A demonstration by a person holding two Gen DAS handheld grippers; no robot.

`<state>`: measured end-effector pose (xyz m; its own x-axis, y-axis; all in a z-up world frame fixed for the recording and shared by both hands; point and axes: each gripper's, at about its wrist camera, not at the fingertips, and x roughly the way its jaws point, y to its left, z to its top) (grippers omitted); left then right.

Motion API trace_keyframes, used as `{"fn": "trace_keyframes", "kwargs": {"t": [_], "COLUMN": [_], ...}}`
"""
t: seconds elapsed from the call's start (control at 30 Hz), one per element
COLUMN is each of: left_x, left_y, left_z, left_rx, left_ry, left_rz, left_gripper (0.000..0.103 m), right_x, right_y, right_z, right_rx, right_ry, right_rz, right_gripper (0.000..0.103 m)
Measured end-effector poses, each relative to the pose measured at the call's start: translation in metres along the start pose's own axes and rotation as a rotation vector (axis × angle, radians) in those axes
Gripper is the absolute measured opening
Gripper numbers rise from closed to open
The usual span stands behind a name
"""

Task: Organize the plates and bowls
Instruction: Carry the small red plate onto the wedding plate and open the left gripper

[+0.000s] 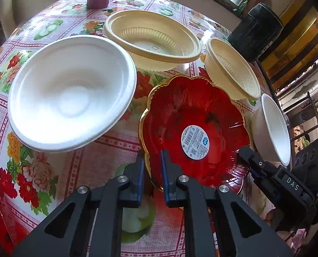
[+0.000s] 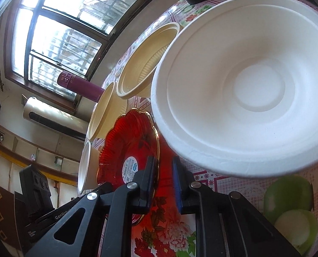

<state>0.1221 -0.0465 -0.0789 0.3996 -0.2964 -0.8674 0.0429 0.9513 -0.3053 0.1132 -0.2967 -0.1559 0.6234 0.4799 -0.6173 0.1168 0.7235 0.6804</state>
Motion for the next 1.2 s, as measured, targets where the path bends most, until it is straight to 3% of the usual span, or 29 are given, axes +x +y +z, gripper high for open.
{"fn": "trace_keyframes", "kwargs": {"t": [0.17, 0.43, 0.7, 0.9, 1.2], "left_x": [-0.007, -0.022, -0.064, -0.113, -0.167], "left_y": [-0.004, -0.001, 0.007, 0.039, 0.119], "left_z": [-0.012, -0.038, -0.062, -0.074, -0.085], "left_rx": [0.023, 0.068, 0.122, 0.112, 0.032], "left_ry": [0.001, -0.021, -0.098, -0.197, -0.307], "left_rz": [0.006, 0.027, 0.038, 0.064, 0.201], "left_gripper": [0.012, 0.012, 0.013, 0.014, 0.015], "right_x": [-0.006, -0.025, -0.048, -0.051, -0.001], "right_y": [0.01, 0.022, 0.054, 0.102, 0.192], "right_z": [-0.013, -0.05, -0.077, -0.093, -0.126], "right_rx": [-0.03, -0.093, -0.183, -0.27, -0.421], "right_ry": [0.002, -0.045, -0.086, -0.087, 0.013], "right_rz": [-0.014, -0.064, -0.08, -0.032, 0.06], "right_gripper": [0.01, 0.01, 0.01, 0.01, 0.01]}}
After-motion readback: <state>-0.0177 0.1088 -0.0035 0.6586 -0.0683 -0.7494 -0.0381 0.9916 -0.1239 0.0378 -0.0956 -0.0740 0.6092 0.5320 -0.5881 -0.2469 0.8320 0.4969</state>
